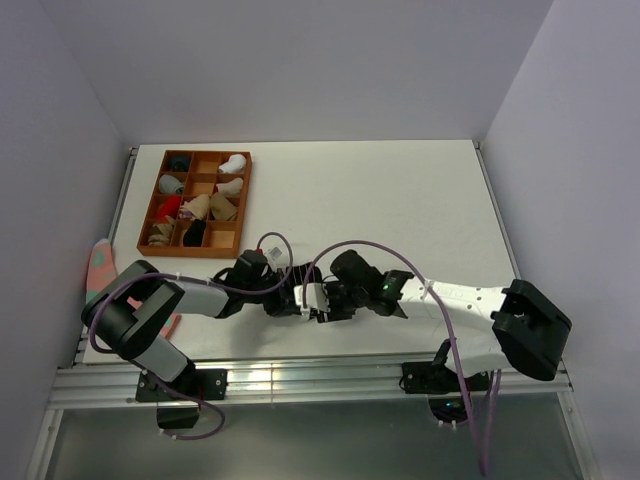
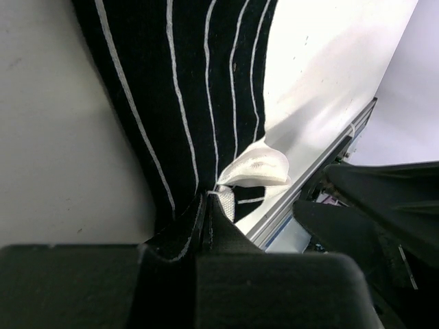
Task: Roll the socks
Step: Roll the sock at the center of the board.
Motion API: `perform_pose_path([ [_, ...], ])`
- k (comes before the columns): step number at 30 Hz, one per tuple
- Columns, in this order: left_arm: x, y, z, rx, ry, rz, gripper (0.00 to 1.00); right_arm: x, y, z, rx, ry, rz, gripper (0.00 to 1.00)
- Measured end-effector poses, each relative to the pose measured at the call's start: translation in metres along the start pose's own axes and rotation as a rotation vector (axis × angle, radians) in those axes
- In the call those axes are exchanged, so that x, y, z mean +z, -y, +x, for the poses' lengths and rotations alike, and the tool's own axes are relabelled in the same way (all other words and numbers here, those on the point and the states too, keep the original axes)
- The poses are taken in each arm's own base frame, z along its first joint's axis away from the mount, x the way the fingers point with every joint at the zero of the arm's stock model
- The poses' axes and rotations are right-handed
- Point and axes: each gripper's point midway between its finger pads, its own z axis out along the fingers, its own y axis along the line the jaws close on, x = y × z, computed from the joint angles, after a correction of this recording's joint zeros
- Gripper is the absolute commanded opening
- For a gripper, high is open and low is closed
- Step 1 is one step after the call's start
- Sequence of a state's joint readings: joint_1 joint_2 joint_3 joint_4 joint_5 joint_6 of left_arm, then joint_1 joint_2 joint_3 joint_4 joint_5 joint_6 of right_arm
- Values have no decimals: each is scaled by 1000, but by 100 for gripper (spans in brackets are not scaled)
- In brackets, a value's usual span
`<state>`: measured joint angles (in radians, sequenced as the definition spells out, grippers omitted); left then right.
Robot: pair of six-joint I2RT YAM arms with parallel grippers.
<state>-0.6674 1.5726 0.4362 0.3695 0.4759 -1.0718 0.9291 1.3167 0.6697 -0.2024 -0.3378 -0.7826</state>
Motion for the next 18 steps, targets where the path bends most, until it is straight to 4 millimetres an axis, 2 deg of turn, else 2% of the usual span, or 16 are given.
perform_pose_path([
  [11,0,0,4,-2,-26,11,0,14,-21,-17,-143,20,3,48],
  [18,0,0,4,-2,-30,14,0,27,-27,-11,-174,-16,-12,45],
])
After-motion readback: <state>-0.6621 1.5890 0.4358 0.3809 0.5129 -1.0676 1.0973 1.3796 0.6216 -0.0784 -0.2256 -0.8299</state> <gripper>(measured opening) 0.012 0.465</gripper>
